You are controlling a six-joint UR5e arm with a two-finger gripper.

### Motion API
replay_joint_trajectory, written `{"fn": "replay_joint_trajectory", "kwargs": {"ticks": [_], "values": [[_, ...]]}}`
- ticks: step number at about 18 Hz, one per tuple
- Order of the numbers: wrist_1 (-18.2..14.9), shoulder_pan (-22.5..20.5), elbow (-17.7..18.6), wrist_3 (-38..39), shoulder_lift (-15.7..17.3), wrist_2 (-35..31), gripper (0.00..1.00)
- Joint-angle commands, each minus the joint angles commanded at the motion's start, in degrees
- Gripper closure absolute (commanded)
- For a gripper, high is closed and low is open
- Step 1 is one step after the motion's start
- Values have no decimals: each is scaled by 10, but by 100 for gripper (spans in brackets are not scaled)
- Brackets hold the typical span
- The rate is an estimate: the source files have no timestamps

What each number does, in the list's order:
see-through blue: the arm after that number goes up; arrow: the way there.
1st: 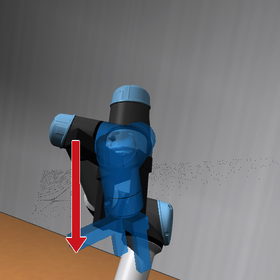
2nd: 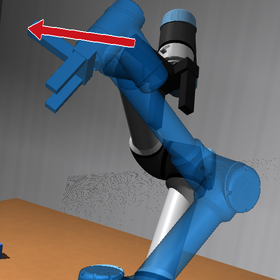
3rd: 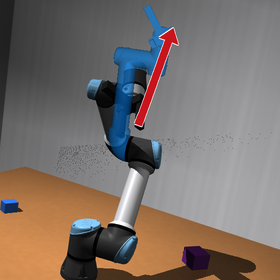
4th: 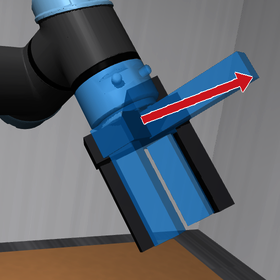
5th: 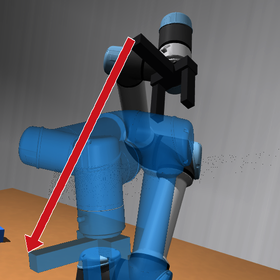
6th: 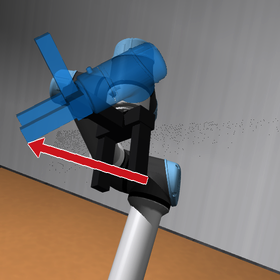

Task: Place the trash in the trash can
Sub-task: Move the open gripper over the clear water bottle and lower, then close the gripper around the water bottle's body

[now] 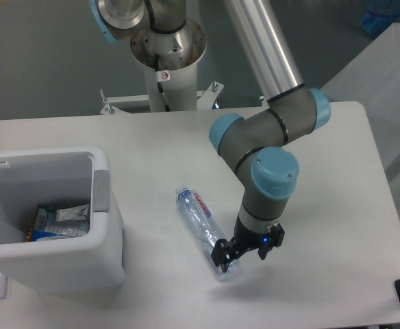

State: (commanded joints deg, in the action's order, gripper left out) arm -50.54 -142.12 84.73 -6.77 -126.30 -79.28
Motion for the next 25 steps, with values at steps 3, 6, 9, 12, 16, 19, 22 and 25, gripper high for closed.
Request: {"fn": "replay_joint_trajectory", "kwargs": {"ticks": [3,6,9,12,16,19,22,25], "values": [[1,5,0,0,-9,-2,0],[0,6,1,-1,-11,-5,0],[2,7,4,-5,-19,-7,0],[3,7,4,-6,-23,-16,0],[3,12,5,-6,-23,-17,0],[3,12,5,-6,-24,-17,0],[3,15,5,-6,-25,-17,0],[3,16,5,-5,-28,-18,0]]}}
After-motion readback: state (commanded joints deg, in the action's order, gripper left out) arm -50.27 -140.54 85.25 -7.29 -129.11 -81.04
